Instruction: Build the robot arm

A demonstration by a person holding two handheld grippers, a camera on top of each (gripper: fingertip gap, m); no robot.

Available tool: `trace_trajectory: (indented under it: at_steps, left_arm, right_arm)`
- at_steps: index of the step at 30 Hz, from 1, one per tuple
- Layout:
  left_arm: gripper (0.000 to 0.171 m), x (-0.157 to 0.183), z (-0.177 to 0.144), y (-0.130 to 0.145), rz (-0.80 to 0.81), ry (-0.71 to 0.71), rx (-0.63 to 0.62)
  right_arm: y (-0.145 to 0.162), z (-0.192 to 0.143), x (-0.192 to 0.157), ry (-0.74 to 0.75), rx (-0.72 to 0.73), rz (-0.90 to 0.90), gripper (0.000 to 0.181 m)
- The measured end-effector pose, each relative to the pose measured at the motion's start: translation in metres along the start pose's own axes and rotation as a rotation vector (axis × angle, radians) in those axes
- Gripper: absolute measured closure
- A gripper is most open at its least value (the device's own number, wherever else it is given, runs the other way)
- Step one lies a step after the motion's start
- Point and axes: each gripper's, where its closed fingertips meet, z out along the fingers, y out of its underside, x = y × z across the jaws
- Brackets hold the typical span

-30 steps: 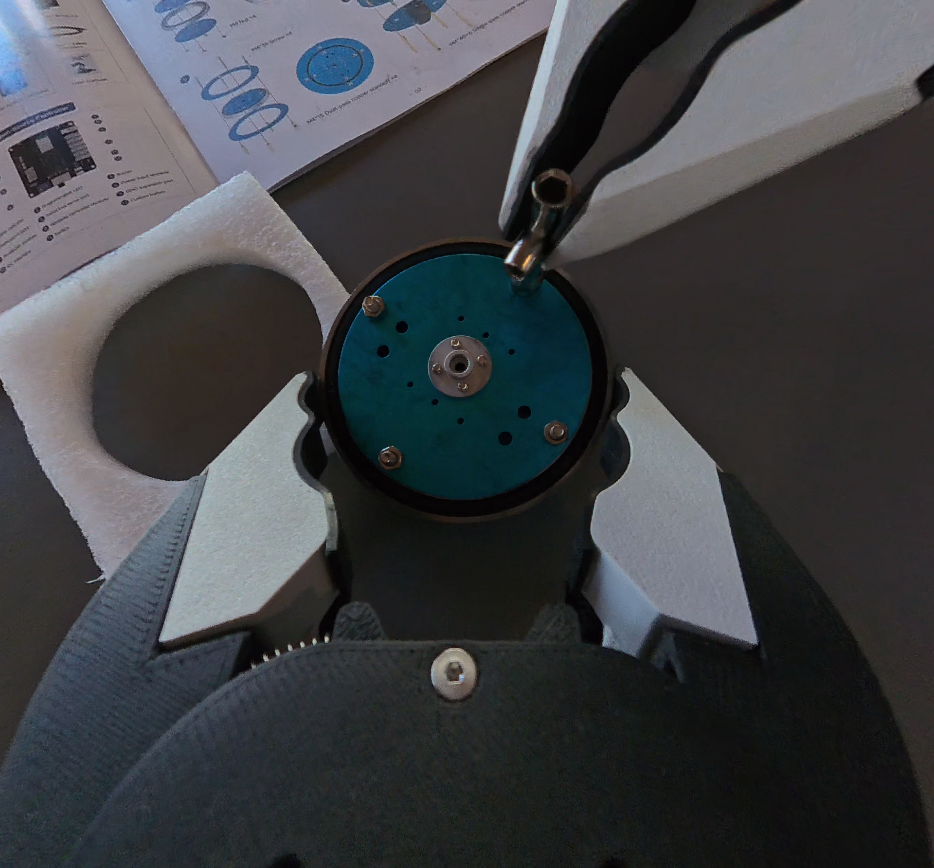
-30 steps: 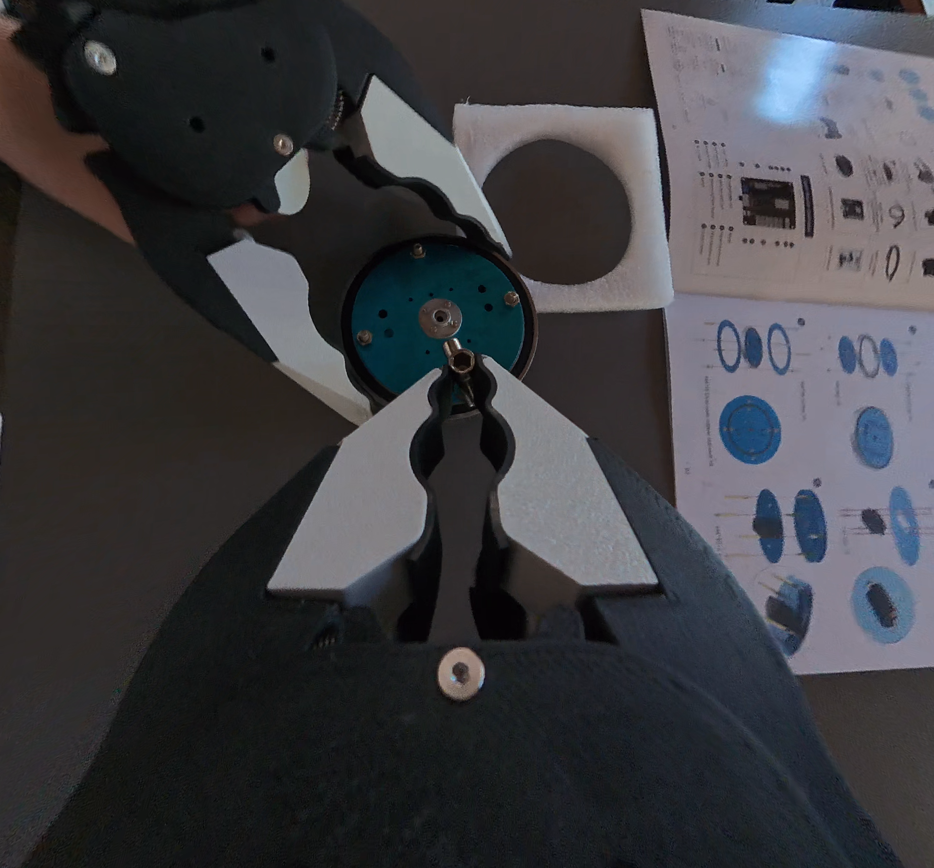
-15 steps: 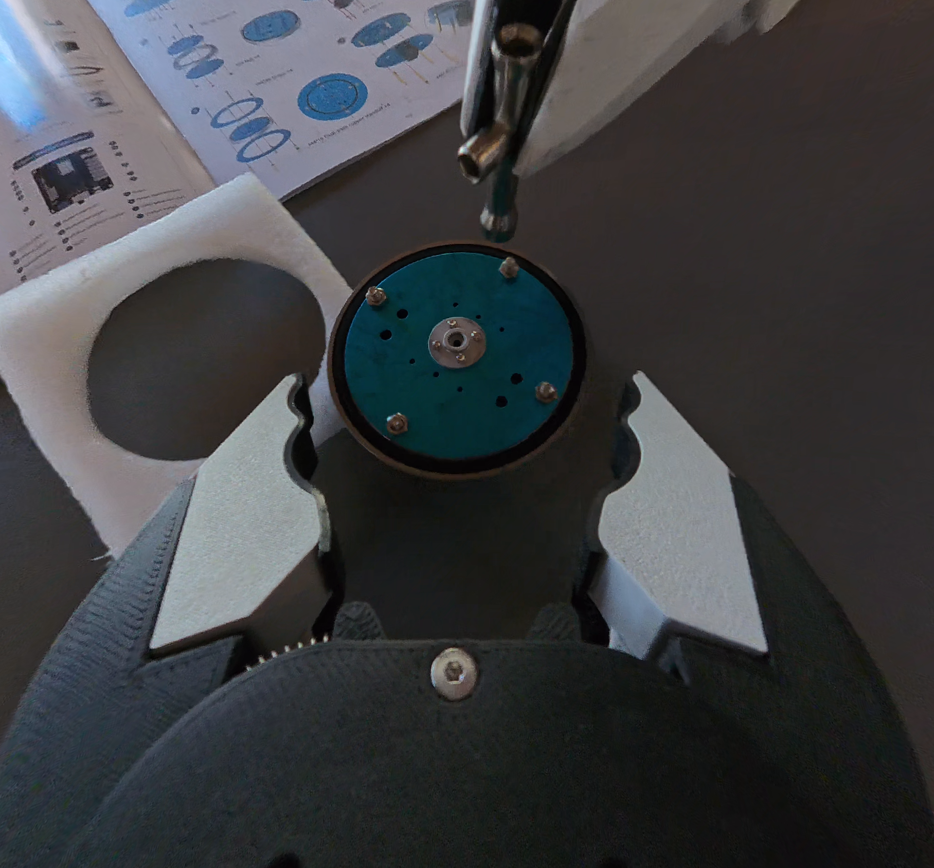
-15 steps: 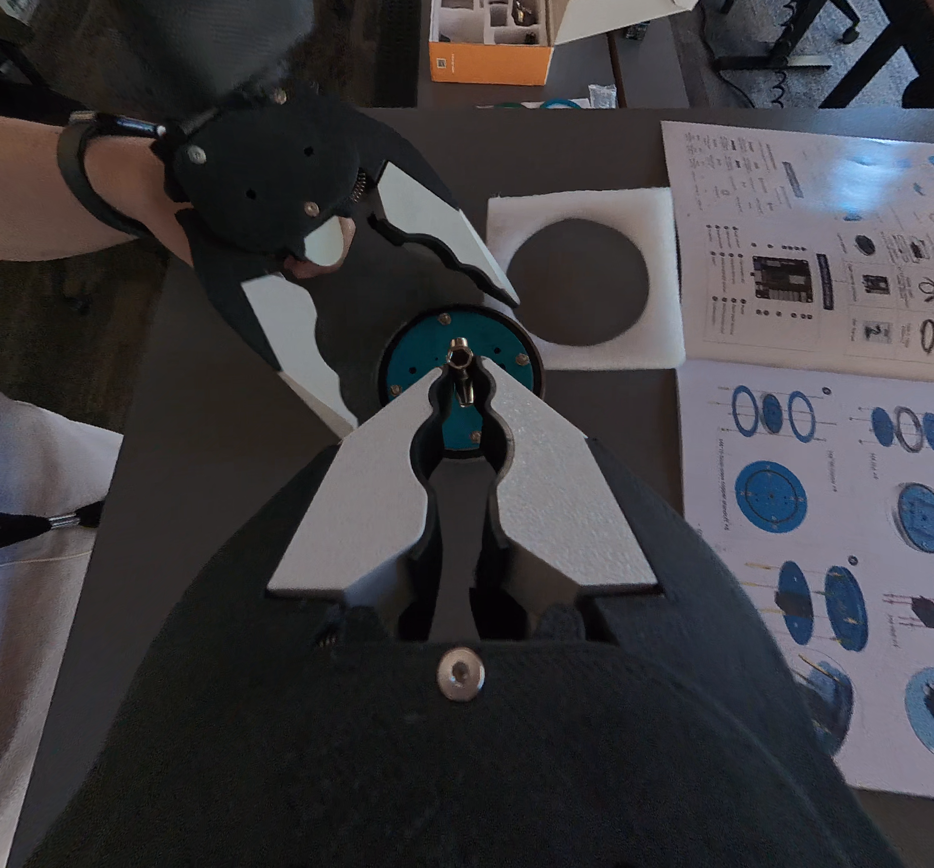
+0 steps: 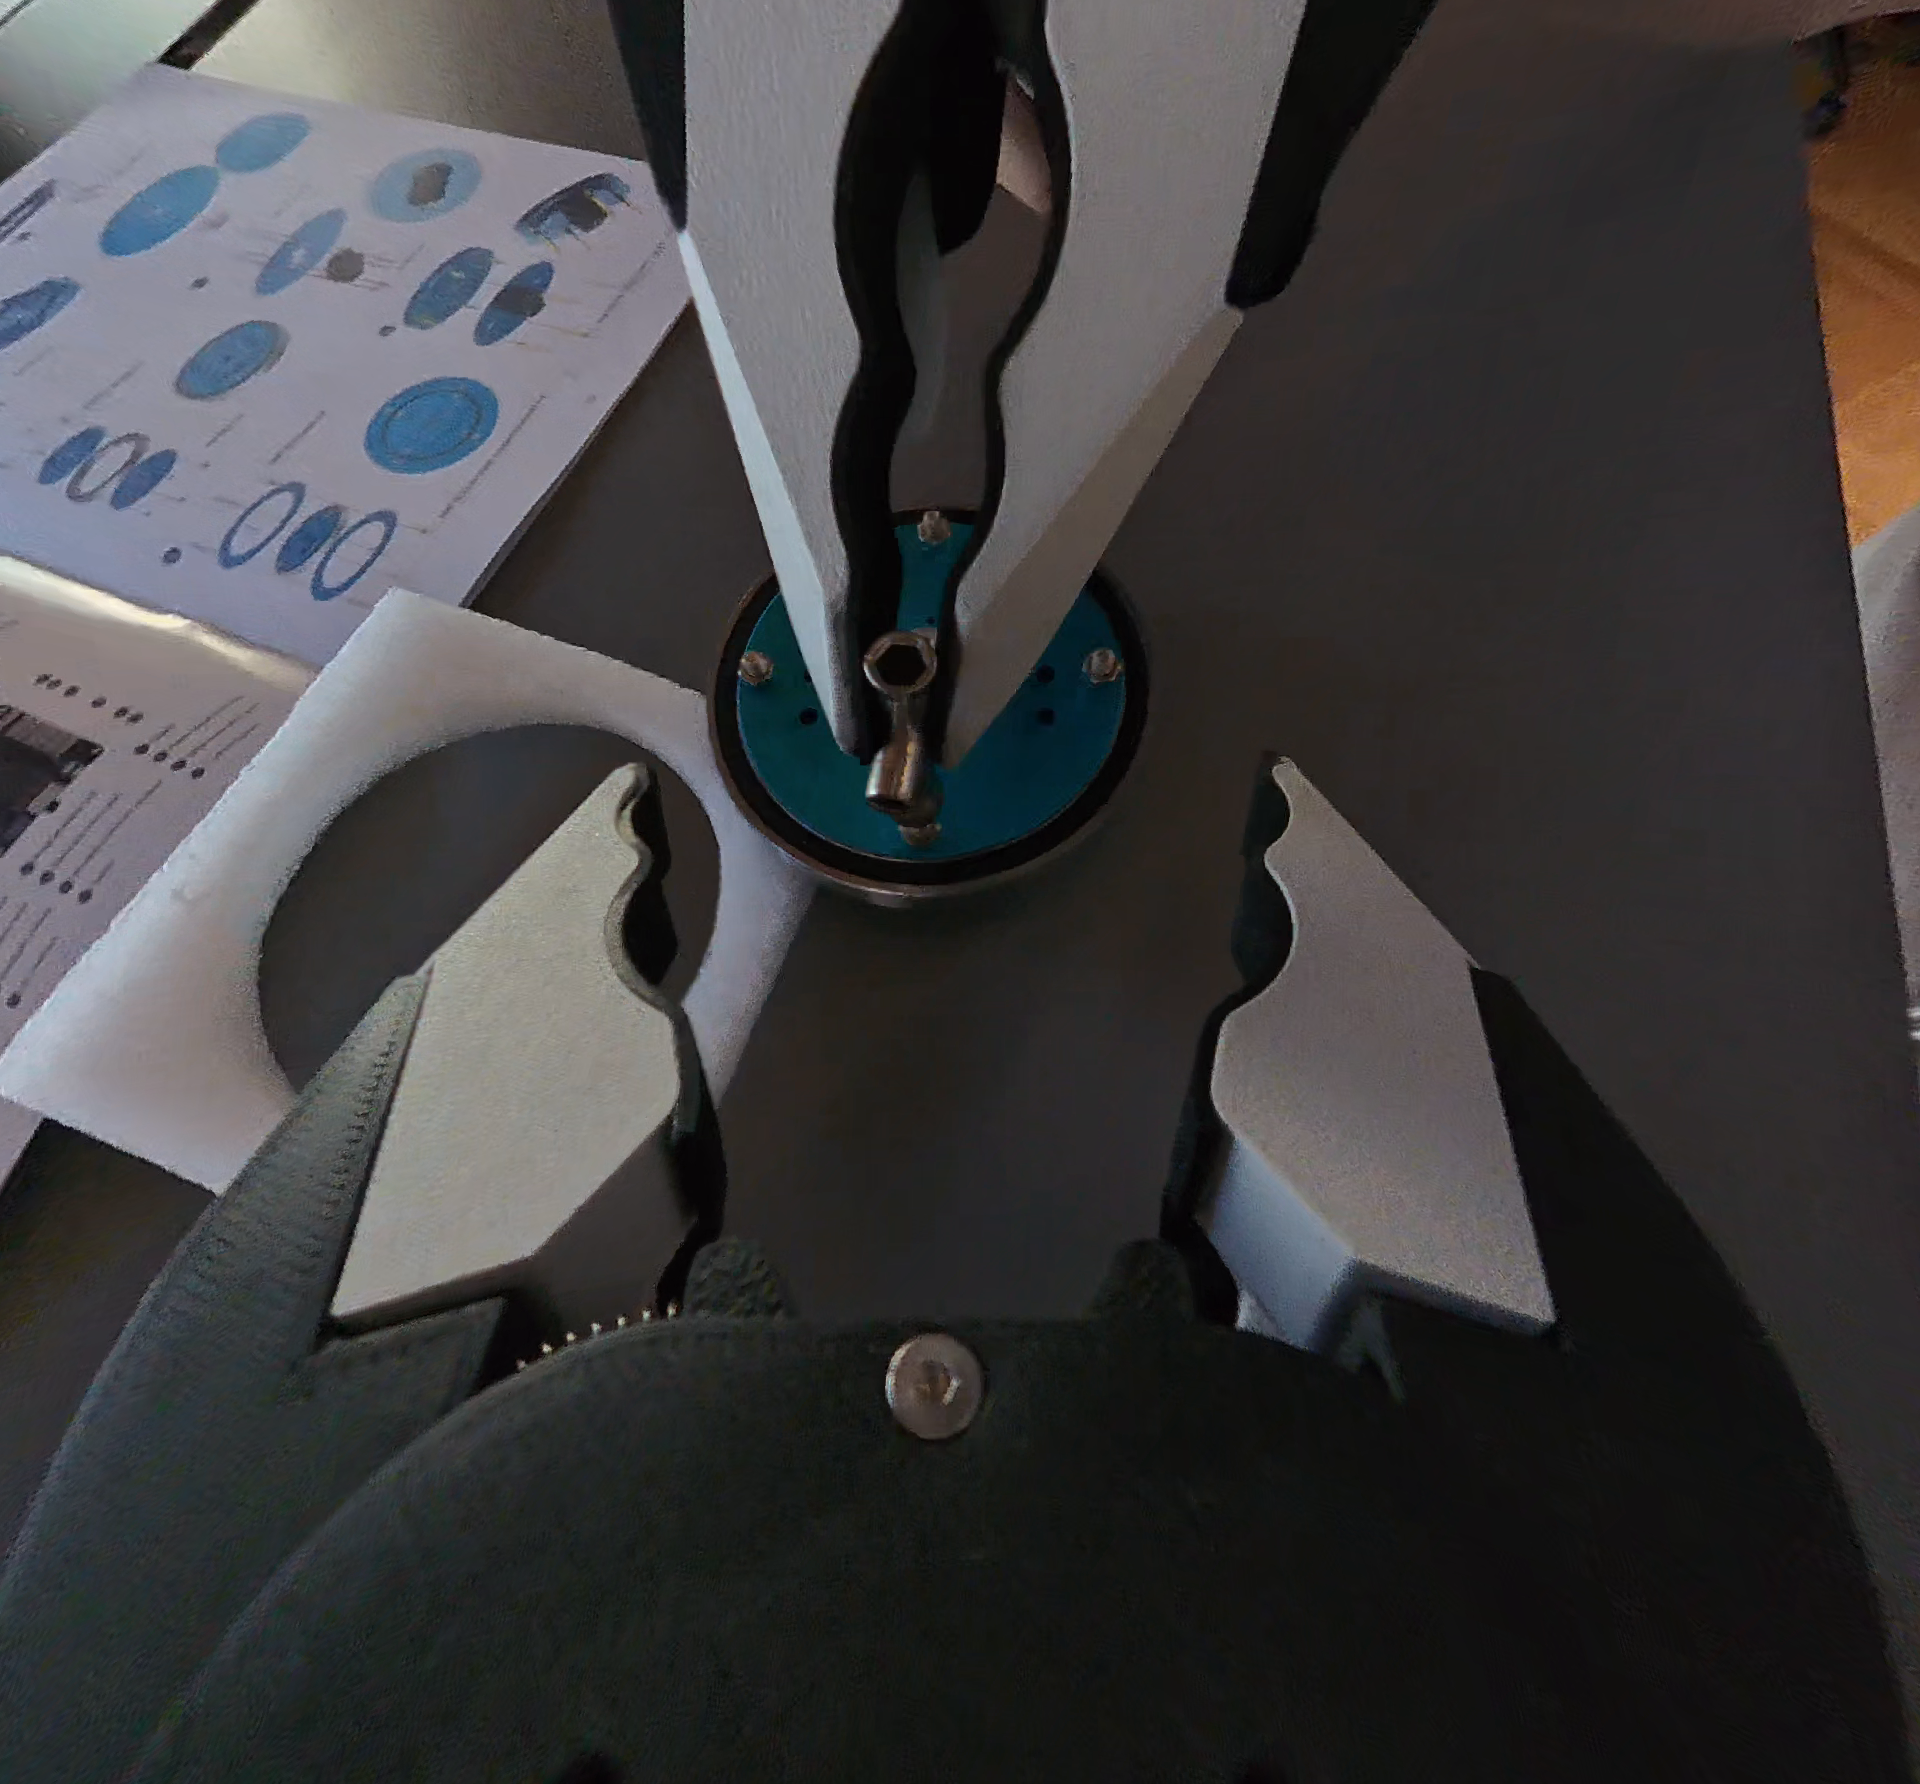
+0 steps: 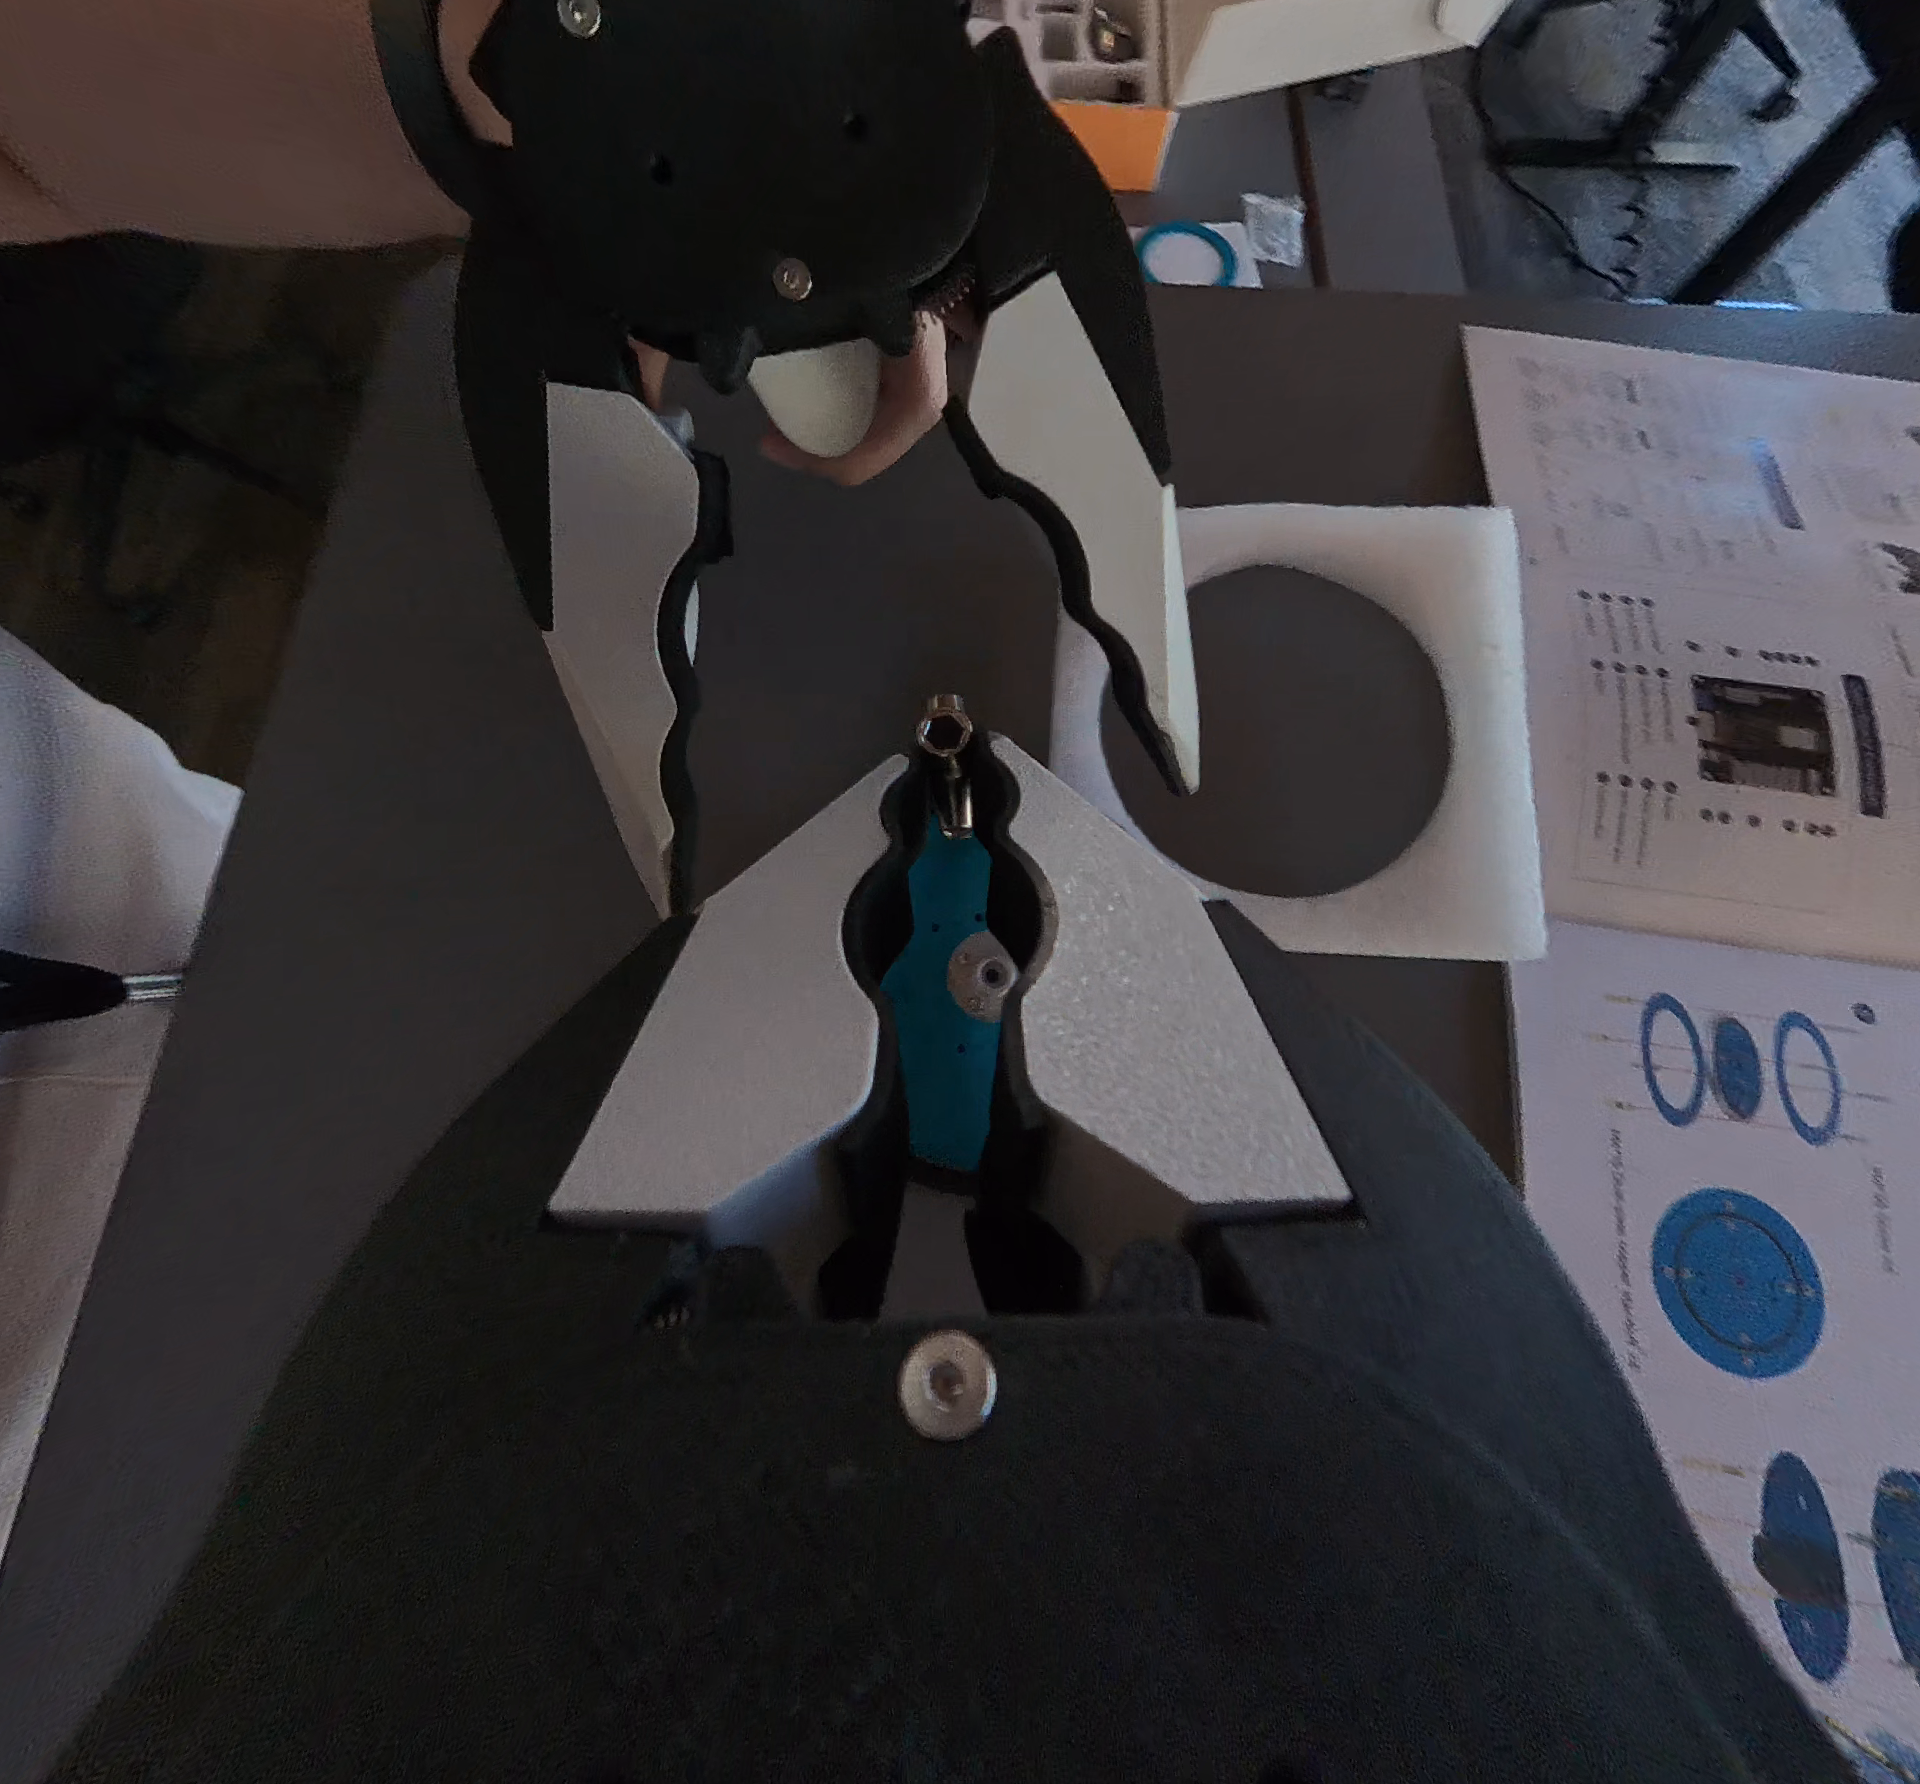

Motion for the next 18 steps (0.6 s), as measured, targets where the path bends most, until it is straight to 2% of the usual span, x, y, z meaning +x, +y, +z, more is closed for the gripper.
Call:
trace_trajectory:
  at_steps: [8, 15, 18]
  left_arm:
    - [0.063, -0.003, 0.009, 0.009, 0.108, 0.155, -0.008]
    - [0.07, -0.006, 0.017, 0.015, 0.142, 0.179, -0.017]
    - [0.076, -0.009, 0.019, 0.016, 0.151, 0.161, -0.028]
  right_arm:
    - [0.003, 0.007, 0.004, 0.078, -0.073, 0.11, 0.174]
    - [0.009, 0.01, 0.002, 0.096, -0.127, 0.18, 0.174]
    - [0.011, 0.009, 0.002, 0.086, -0.158, 0.127, 0.174]
